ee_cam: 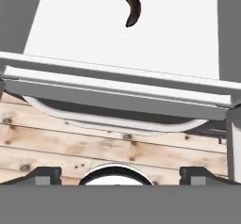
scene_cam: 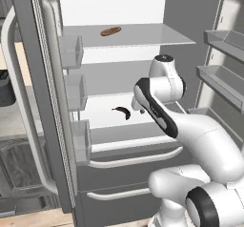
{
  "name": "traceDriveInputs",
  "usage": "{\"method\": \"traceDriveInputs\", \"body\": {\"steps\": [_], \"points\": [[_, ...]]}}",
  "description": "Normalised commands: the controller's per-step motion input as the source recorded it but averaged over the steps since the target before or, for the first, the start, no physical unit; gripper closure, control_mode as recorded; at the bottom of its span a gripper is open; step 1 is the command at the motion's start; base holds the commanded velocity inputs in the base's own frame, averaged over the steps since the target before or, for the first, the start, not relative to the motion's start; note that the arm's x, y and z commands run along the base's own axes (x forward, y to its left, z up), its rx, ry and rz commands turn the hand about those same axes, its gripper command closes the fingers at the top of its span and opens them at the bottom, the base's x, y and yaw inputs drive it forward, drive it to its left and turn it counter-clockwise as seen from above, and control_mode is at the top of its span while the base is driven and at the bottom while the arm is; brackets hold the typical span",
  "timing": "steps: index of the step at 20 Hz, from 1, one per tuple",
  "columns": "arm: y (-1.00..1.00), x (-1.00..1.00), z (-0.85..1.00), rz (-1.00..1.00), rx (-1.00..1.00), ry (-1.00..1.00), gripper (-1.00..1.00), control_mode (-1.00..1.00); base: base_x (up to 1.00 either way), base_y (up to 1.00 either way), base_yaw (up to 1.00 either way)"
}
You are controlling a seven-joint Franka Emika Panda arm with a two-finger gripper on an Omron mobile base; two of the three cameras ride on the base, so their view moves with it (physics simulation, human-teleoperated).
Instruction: Fully open the fridge drawer.
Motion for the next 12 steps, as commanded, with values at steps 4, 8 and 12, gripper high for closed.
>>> {"method": "traceDriveInputs", "body": {"steps": [4, 8, 12], "points": [[0.02, 0.43, -0.48, -0.03, 0.01, -0.02, -1.0, -1.0, 0.0, 0.0, 0.0], [0.06, 0.42, -0.42, -0.07, 0.04, -0.08, -1.0, -1.0, 0.0, 0.0, 0.0], [0.05, 0.32, -0.4, -0.08, 0.06, -0.09, -1.0, -1.0, 0.0, 0.0, 0.0]]}}
